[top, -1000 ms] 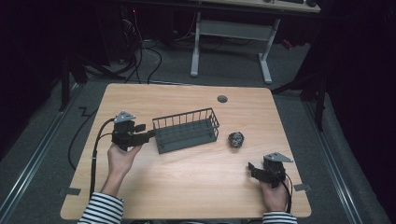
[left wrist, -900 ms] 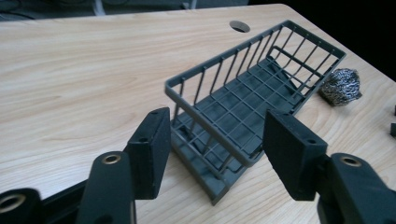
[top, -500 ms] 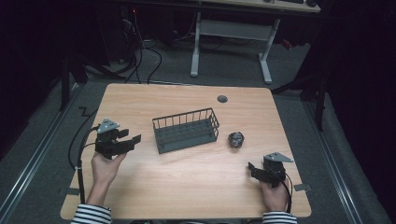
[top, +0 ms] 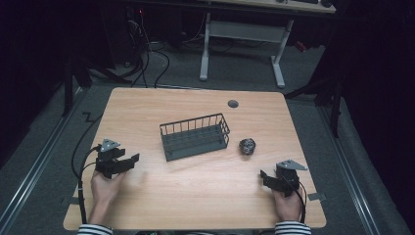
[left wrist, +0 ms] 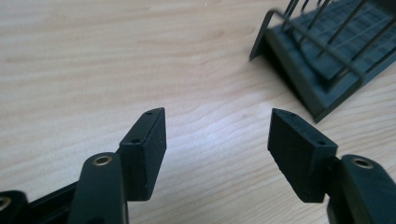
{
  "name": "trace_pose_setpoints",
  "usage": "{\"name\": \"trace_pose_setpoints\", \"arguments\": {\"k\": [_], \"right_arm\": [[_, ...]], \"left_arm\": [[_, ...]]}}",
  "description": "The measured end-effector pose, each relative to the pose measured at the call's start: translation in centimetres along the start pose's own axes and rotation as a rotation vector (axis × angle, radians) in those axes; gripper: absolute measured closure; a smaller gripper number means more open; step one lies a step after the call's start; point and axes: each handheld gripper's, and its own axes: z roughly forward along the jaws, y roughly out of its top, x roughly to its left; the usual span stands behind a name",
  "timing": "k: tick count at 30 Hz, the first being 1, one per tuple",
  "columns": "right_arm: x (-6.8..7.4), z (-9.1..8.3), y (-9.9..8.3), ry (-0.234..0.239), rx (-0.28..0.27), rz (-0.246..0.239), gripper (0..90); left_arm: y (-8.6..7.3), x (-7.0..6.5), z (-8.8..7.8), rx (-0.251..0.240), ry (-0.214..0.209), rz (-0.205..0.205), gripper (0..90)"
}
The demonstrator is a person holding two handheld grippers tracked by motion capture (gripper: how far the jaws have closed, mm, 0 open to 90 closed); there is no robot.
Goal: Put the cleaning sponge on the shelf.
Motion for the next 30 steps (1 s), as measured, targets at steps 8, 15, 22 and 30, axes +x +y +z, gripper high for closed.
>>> {"name": "trace_pose_setpoints", "arguments": {"k": [8,15,22,30], "right_arm": [[0.0,0.0,0.0,0.001,0.001,-0.001,29.5],[0.0,0.0,0.1,0.002,0.002,-0.004,29.0],[0.1,0.1,0.1,0.004,0.003,-0.003,27.6],[0.4,0.2,0.4,0.024,0.022,-0.011,26.9]], "left_arm": [[-1.7,1.0,1.0,0.005,0.006,-0.059,37.3],[-2.4,1.0,1.4,0.01,0.048,-0.06,36.6],[-2.7,0.8,1.8,0.021,0.074,-0.042,35.4],[-3.0,0.2,2.0,0.012,0.113,0.015,34.0]]}}
